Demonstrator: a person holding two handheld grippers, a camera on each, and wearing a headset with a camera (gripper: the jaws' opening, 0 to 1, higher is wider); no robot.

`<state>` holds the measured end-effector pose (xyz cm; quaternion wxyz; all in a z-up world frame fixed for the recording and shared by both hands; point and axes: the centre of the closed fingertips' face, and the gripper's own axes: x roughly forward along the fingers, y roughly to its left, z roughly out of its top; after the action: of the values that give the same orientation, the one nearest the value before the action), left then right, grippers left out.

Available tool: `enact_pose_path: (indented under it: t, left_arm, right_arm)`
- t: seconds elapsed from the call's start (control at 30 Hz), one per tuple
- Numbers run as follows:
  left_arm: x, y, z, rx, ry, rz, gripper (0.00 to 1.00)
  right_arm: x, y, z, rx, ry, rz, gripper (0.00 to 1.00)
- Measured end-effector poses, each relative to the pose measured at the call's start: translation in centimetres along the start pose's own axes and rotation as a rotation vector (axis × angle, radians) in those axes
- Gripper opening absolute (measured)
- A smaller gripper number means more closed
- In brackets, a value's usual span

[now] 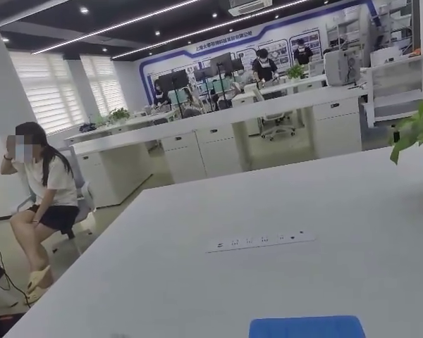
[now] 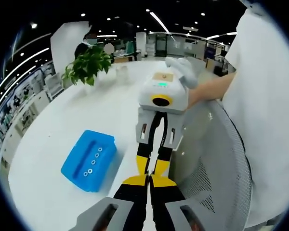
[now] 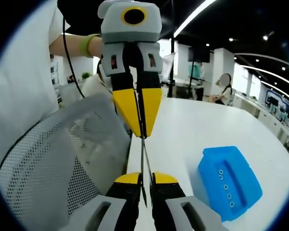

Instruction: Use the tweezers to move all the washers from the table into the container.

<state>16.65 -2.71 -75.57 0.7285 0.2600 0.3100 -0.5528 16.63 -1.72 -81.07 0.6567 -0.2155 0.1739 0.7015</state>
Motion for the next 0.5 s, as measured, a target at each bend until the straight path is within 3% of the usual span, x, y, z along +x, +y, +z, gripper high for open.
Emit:
enact_pose_path:
  t: [0.17, 0.37, 0.5]
  left_arm:
    - [1.3, 0.3, -1.4, 0.075, 0.092, -0.002, 0.0]
    - [2.1, 0.9, -1.8, 0.079, 0.115, -0.007, 0.0]
    - [2.3, 1.3, -2.7, 0.1, 0.16, -0.026, 0.0]
  right_arm:
    - [0.1, -0.5, -1.6, -0.026, 0.077, -0.034, 0.05]
    - [0.1, -1.4, -2.5, -0.022, 0.119, -0.072, 0.07]
    - [0.2, -1.9, -3.4, 0.006, 0.153, -0.1, 0.14]
